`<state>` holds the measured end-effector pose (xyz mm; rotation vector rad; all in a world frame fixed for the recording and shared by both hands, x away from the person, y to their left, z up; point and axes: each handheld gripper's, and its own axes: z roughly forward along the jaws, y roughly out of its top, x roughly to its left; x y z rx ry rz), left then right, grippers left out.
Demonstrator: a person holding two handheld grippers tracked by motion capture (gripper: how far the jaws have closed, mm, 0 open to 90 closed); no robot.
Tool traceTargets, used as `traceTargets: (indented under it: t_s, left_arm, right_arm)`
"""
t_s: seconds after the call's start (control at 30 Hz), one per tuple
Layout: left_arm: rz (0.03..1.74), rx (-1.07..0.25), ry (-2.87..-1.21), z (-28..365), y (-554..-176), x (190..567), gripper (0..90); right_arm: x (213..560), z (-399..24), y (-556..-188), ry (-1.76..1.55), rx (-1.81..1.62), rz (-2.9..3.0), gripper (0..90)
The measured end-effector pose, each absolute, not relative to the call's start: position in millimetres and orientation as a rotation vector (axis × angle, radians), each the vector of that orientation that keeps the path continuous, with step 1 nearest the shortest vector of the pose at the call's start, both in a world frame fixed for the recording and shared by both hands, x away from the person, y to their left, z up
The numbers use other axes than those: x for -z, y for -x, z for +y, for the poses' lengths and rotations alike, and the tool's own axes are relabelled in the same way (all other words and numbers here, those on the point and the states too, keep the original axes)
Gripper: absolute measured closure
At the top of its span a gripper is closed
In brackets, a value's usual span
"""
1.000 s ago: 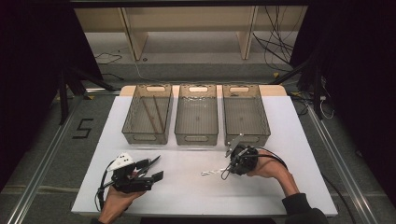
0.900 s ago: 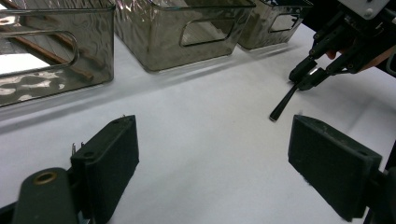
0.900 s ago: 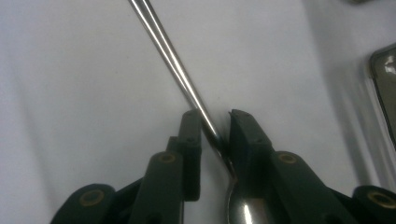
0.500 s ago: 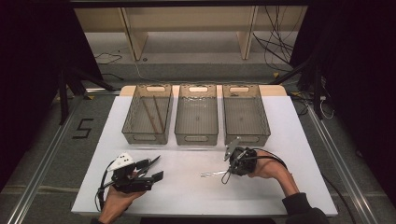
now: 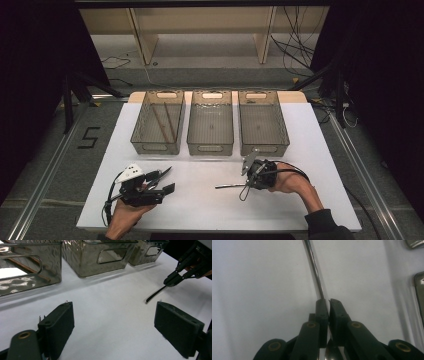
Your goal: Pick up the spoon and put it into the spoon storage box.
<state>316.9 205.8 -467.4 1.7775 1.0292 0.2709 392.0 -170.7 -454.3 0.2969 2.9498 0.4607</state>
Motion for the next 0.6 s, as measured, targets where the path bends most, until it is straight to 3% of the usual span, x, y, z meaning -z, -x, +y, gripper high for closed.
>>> traceTargets:
  t_s: [0.6]
  left_arm:
    - [1.032, -0.275, -1.775, 205.6, -316.7, 466.8, 16.1]
  right_arm:
    - [458.1, -161.4, -385.5, -0.191, -0.361, 2.962, 85.7]
